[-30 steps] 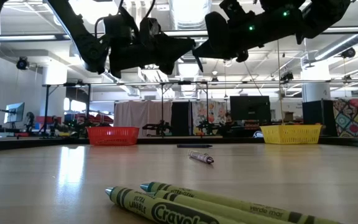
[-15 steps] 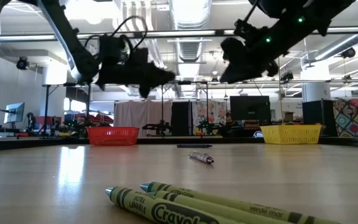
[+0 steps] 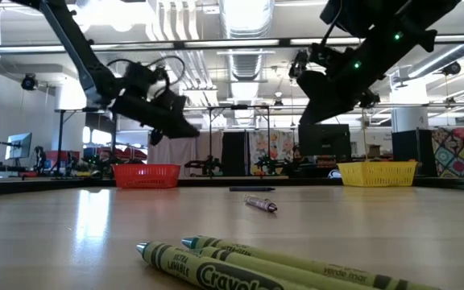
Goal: Sort crayons
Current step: Put the blue crayon into the red bin, then put the blue crayon into the green bin
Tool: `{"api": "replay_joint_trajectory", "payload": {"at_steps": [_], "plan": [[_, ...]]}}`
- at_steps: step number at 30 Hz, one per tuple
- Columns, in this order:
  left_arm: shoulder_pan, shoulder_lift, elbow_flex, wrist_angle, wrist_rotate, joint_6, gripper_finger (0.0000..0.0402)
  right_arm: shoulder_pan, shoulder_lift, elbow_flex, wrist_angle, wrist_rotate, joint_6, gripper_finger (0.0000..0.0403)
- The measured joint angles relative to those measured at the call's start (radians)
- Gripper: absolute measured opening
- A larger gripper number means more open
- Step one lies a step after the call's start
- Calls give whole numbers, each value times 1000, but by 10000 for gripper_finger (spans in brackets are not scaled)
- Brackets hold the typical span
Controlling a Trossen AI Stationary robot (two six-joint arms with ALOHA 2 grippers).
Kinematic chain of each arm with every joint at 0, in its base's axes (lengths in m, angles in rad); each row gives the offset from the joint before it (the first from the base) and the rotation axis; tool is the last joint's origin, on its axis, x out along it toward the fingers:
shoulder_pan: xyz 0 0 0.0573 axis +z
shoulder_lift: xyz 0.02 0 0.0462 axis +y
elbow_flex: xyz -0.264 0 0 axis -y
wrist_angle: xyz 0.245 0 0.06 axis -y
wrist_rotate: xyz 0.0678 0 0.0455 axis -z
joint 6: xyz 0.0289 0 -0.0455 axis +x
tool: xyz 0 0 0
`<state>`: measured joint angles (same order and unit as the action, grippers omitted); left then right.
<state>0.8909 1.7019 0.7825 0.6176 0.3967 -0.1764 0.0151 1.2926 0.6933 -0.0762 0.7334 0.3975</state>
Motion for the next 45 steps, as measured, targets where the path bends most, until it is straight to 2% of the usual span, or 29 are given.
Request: {"api": "replay_joint_trajectory", "payload": {"at_steps": [2,5,7,9,16,21,29,36,43,45], "plan": [[0,-2,51,-199,-66,80,1,0,0,-3,-2,0,3,123],[-1,-9,126,-481,-221,186,1,0,0,-7,-23,0,9,125],[-5,-25,154,-578,-310,226,1,0,0,-8,-24,0,21,127],[-7,-49,151,-581,-331,236,1,0,0,-9,-24,0,23,128],[-42,-156,85,-461,-301,255,1,3,-1,-10,-24,-1,51,120],[-48,-261,40,-488,-304,261,1,11,-1,-10,-24,-4,56,116],[-29,-321,-23,-532,-520,139,9,13,-1,-11,-23,-7,73,118],[-22,-318,2,-675,-529,134,52,13,-1,-11,-22,-7,74,129],[-22,-314,6,-716,-672,113,116,13,-1,-11,-20,-7,63,148],[-22,-314,6,-708,-684,111,132,13,-1,-11,-20,-7,63,151]]}}
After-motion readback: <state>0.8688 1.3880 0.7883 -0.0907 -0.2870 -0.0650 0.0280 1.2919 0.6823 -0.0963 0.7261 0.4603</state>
